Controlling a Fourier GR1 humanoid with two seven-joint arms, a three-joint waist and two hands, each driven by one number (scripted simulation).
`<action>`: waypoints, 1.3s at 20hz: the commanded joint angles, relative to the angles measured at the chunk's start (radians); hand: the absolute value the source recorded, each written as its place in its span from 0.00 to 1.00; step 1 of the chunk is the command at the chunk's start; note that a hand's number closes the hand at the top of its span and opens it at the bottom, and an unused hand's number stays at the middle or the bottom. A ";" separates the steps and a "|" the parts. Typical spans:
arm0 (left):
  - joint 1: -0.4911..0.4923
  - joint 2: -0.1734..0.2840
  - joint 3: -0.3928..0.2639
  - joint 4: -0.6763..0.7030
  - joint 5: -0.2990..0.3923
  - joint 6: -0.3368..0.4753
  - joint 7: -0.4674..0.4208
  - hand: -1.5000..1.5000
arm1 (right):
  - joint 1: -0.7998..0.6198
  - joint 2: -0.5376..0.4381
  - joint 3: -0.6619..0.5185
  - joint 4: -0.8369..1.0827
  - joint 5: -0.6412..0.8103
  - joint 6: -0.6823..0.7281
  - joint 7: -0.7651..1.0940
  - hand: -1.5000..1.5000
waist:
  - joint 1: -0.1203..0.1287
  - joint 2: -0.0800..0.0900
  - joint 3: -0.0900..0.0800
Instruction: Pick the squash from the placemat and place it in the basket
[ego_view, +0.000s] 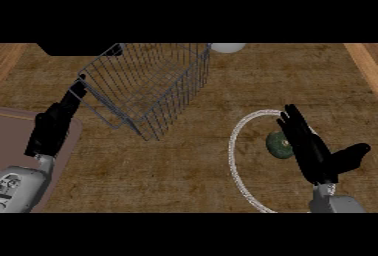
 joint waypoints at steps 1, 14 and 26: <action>0.021 -0.034 -0.006 -0.077 -0.051 0.013 0.025 0.50 | -0.055 0.018 -0.001 0.016 0.076 -0.057 -0.031 1.00 | 0.017 -0.003 0.011; -0.035 0.008 0.059 -0.049 0.003 -0.066 -0.109 0.50 | -0.500 0.187 0.206 0.148 0.352 -0.869 -0.058 0.00 | 0.052 -0.002 0.006; 0.022 0.011 0.065 -0.045 -0.004 -0.052 -0.112 0.50 | -0.649 -0.232 0.373 0.448 0.740 -0.490 0.588 0.00 | -0.002 -0.033 -0.010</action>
